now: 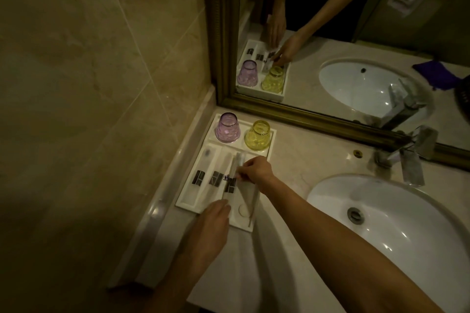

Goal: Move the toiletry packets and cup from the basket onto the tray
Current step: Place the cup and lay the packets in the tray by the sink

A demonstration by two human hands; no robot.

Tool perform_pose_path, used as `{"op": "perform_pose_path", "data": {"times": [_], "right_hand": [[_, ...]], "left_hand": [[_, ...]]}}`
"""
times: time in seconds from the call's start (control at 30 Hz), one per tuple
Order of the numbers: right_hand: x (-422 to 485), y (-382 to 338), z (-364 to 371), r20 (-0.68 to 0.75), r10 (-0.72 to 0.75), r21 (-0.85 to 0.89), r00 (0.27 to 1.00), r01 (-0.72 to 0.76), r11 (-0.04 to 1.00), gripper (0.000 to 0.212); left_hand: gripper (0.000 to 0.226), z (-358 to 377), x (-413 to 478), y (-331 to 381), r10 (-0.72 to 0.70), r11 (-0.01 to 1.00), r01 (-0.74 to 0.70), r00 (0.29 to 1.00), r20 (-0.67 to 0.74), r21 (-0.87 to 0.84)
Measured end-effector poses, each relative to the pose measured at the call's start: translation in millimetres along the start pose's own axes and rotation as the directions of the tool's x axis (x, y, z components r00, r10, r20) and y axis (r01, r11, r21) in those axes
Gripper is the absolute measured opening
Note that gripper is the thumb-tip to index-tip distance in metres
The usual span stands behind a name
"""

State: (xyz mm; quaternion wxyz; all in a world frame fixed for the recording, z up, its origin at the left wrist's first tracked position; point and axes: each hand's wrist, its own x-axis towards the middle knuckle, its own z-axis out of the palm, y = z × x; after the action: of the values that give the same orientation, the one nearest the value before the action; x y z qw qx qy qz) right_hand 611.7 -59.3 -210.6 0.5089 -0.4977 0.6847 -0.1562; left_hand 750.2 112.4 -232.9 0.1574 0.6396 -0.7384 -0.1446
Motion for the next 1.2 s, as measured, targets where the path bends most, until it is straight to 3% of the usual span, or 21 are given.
{"op": "perform_pose_path", "data": {"times": [0.13,0.23,0.3,0.37,0.43,0.5,0.77,0.93,1.1,1.2], "right_hand": [[-2.3,-0.5,-0.1,-0.001,-0.046,-0.051,0.999,0.046,0.998,0.016],[-6.4,2.6,-2.2,-0.103,-0.256,-0.296,0.961,0.216,0.93,0.018],[-12.0,5.0,-2.7,-0.105,-0.467,-0.482,0.878,0.366,0.796,0.016],[-14.2,8.0,-1.4,0.055,-0.6,-0.624,0.798,0.497,0.603,0.019],[-14.8,9.5,2.3,0.209,-0.592,-0.747,0.779,0.518,0.418,0.02],[-13.8,12.5,4.0,0.247,-0.588,-0.772,0.77,0.523,0.361,0.02],[-7.6,16.3,4.3,0.259,-0.589,-0.767,0.766,0.533,0.356,0.036],[-11.5,12.8,-0.1,0.251,-0.601,-0.722,0.759,0.56,0.406,0.032],[-9.8,24.2,-39.5,-0.068,-0.628,-0.701,0.775,0.411,0.583,0.032],[-7.6,37.6,-52.7,-0.08,-0.593,-0.738,0.801,0.353,0.576,0.027]], "left_hand": [[0.042,5.1,-8.8,4.4,-0.006,0.994,0.0,0.999,0.054,0.113],[0.033,4.8,-9.2,7.7,0.034,0.986,-0.038,0.999,0.029,0.165],[0.032,-0.3,-5.9,11.1,0.044,0.978,-0.047,0.999,0.017,0.204],[0.032,-5.0,-4.1,12.9,0.002,0.98,-0.009,0.999,0.036,0.198],[0.03,-3.0,-6.1,10.7,0.011,0.97,-0.03,0.997,0.078,0.242],[0.029,2.3,-10.6,6.9,0.052,0.956,-0.089,0.989,0.135,0.281],[0.042,0.5,-18.4,4.3,0.039,0.971,-0.06,0.995,0.095,0.229],[0.03,-5.5,-14.8,3.1,0.026,0.972,-0.048,0.995,0.098,0.229],[0.028,-6.1,-13.5,1.5,0.039,0.966,-0.06,0.996,0.084,0.251],[0.031,-6.3,-15.0,1.3,0.028,0.969,-0.05,0.995,0.094,0.243]]}}
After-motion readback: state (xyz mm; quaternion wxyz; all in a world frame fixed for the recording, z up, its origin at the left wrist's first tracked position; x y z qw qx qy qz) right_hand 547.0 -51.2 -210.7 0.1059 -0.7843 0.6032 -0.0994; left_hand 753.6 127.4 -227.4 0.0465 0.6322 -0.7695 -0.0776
